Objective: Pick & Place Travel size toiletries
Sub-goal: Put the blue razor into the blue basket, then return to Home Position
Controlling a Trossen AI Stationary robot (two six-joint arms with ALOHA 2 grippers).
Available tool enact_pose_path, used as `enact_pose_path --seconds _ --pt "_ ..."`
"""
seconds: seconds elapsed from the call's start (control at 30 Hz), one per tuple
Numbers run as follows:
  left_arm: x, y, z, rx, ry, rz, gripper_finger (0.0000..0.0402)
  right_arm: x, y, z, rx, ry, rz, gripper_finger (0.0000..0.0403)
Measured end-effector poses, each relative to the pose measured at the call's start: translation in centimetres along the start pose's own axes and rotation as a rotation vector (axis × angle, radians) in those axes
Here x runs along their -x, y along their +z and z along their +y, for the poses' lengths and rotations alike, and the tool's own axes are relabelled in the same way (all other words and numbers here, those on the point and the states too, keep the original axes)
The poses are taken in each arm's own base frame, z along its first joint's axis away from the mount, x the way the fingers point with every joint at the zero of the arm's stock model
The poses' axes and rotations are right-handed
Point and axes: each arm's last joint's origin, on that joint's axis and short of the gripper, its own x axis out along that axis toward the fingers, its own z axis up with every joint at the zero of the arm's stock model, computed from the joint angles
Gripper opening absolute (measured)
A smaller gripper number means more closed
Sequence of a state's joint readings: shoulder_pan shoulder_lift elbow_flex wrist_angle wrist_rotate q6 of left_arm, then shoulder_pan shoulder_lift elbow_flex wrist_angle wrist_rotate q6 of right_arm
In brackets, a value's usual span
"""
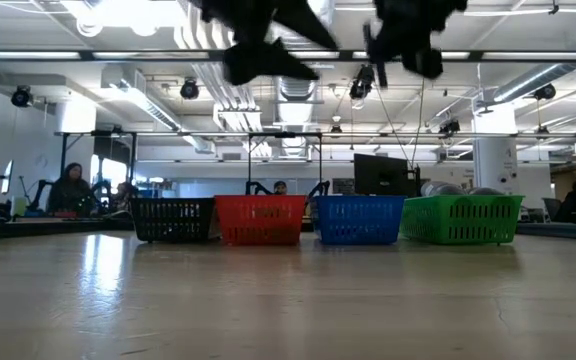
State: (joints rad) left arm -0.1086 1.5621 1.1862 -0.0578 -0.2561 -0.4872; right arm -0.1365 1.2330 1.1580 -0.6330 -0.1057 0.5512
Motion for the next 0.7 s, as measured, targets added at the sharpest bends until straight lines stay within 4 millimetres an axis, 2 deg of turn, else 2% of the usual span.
enact_pose_path --seconds 0.13,0.33,0.53,0.7 --pt "1.5 -1.5 1.0 -0.016 0.124 0.115 0.0241 -3.8 -0.1 -3.3 -0.116 -0.090 0.092 0.0029" --pt "3.5 -2.7 2.1 -0.021 0.146 0.145 0.0238 -9.3 -0.2 -8.3 -0.291 -0.156 0.228 0.0044" --pt "5.3 -4.2 4.2 -0.015 0.180 0.151 0.0238 -13.2 0.2 -10.9 -0.384 -0.113 0.341 0.0062" --pt "6.8 -5.3 6.4 0.013 0.217 0.143 0.0238 -15.1 0.8 -11.1 -0.446 -0.098 0.386 0.0078"
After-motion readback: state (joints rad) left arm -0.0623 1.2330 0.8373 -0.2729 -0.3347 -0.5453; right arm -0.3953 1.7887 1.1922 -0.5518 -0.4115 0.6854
